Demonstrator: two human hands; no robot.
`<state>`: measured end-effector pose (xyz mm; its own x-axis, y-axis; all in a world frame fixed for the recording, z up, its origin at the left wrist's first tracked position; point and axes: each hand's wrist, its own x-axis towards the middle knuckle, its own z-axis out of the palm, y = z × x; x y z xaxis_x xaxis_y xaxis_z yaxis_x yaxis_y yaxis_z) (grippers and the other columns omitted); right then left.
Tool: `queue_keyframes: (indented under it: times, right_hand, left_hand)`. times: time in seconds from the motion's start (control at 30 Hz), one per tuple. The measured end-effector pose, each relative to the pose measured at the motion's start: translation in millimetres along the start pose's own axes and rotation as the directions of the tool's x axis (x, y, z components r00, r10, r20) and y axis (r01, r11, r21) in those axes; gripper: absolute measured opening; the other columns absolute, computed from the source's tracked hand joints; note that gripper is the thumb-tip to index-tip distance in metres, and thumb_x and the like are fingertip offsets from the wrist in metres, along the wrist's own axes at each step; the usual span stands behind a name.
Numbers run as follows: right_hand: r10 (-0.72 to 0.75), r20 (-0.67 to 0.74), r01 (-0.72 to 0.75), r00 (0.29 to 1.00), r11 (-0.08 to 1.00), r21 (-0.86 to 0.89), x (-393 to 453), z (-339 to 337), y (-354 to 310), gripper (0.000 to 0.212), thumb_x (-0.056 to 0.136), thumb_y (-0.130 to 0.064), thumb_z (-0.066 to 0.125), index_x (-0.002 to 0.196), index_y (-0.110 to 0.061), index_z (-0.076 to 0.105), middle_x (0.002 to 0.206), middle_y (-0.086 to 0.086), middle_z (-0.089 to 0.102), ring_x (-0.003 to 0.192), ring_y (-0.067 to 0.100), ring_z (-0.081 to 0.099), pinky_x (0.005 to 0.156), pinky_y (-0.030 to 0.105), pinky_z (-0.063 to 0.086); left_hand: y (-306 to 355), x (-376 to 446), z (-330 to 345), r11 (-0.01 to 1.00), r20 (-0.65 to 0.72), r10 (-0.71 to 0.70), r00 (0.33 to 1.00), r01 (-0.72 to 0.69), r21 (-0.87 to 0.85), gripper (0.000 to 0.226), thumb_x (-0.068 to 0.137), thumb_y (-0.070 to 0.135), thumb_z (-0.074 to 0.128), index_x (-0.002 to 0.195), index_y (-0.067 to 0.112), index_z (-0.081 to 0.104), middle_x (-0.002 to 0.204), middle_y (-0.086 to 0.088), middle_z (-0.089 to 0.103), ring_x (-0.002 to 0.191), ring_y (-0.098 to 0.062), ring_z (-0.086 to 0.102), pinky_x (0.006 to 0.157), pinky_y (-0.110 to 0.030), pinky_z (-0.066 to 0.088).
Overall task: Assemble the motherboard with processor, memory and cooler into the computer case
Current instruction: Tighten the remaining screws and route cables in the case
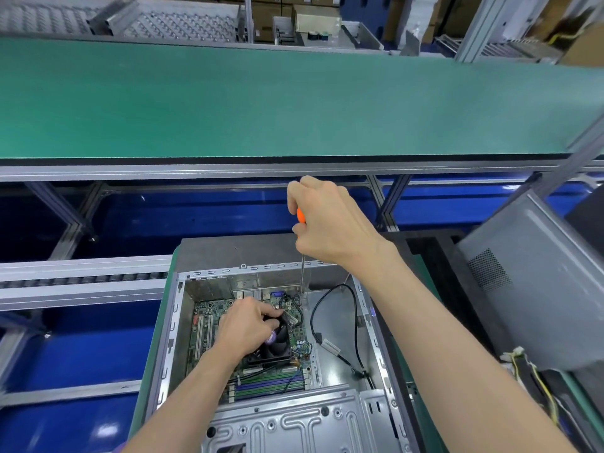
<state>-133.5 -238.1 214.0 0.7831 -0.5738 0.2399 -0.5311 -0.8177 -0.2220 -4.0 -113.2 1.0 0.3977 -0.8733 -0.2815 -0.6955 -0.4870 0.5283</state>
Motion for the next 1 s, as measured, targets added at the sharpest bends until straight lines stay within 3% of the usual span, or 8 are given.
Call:
queue_keyframes:
  times: [0.1,0.27,0.47,0.63,0.73,0.83,0.9,1.0]
  right_hand:
    - [0.042,-0.051,-0.046,0.998,0.996,-0.074,5,6,-4,0.021,0.082,-0.013,0.064,0.093,-0.014,0.046,0.088,0.003,0.050,0.071,0.031,0.050,0.062,0.039,0.047]
    - [0.061,-0.061,-0.073,0.996,0.973,-0.220,13,5,-5,0.024,0.087,-0.017,0.063,0.083,-0.013,0.040,0.067,-0.001,0.031,0.065,0.028,0.036,0.047,0.029,0.015]
    - [-0.002,0.150,0.012,0.989,0.998,-0.064,15,-9,-9,0.017,0.070,-0.010,0.063,0.085,-0.009,0.055,0.090,0.008,0.054,0.075,0.031,0.050,0.064,0.039,0.049]
    - [0.068,0.025,-0.064,0.997,0.986,-0.154,18,0,-14,0.044,0.083,-0.013,0.063,0.065,-0.018,0.023,0.069,0.000,0.028,0.056,0.018,0.028,0.050,0.030,0.019]
    - [0.063,0.022,-0.058,0.998,0.984,-0.171,21,1,-21,0.045,0.084,-0.015,0.061,0.065,-0.019,0.020,0.069,-0.001,0.025,0.060,0.022,0.031,0.053,0.032,0.021]
    - [0.024,0.151,-0.019,0.988,0.999,-0.031,25,-6,-20,0.021,0.073,-0.016,0.059,0.069,-0.014,0.038,0.076,0.004,0.041,0.064,0.024,0.041,0.053,0.031,0.031]
    - [0.010,0.187,-0.009,0.982,1.000,-0.002,26,-7,-18,0.012,0.073,-0.015,0.058,0.080,-0.010,0.049,0.084,0.006,0.049,0.075,0.030,0.048,0.060,0.035,0.043]
    - [0.047,0.075,-0.037,0.996,0.992,-0.119,26,-1,-15,0.031,0.087,-0.016,0.058,0.069,-0.015,0.033,0.071,0.000,0.032,0.071,0.028,0.039,0.053,0.032,0.027]
  left_hand:
    - [0,-1,-1,1.000,0.003,-0.011,1.000,0.011,-0.008,0.017,0.082,0.039,0.075,0.097,0.047,0.075,0.065,0.022,0.065,0.048,0.002,0.043,0.047,-0.020,0.029]
    - [3,-2,-3,0.999,0.010,-0.029,1.000,0.028,0.021,0.016,0.083,0.038,0.070,0.095,0.047,0.075,0.058,0.022,0.065,0.042,0.002,0.048,0.047,-0.020,0.032]
    - [14,0,-1,0.980,-0.155,0.103,0.983,-0.073,0.185,0.025,0.080,0.045,0.058,0.098,0.040,0.074,0.046,0.013,0.053,0.056,-0.007,0.055,0.054,-0.022,0.036]
    - [43,15,-3,0.975,-0.271,0.219,0.938,-0.224,0.012,0.038,0.089,0.063,0.057,0.116,0.038,0.066,0.064,0.005,0.068,0.066,-0.019,0.066,0.060,-0.029,0.047]
    - [57,22,-4,0.960,-0.258,0.214,0.942,-0.251,-0.121,0.028,0.093,0.052,0.058,0.094,0.027,0.072,0.061,0.007,0.064,0.066,-0.022,0.061,0.059,-0.031,0.042]
    - [57,26,-2,0.963,-0.255,0.210,0.944,-0.245,-0.114,0.031,0.097,0.038,0.058,0.074,0.020,0.065,0.055,0.002,0.058,0.062,-0.026,0.057,0.060,-0.035,0.046]
    - [56,27,0,0.965,-0.268,0.223,0.937,-0.251,-0.075,0.030,0.097,0.031,0.059,0.075,0.014,0.069,0.056,-0.006,0.062,0.062,-0.031,0.058,0.062,-0.040,0.049]
    - [57,28,4,0.959,-0.336,0.251,0.908,-0.280,-0.041,0.021,0.095,0.021,0.063,0.082,0.012,0.077,0.057,-0.011,0.067,0.059,-0.034,0.060,0.059,-0.040,0.050]
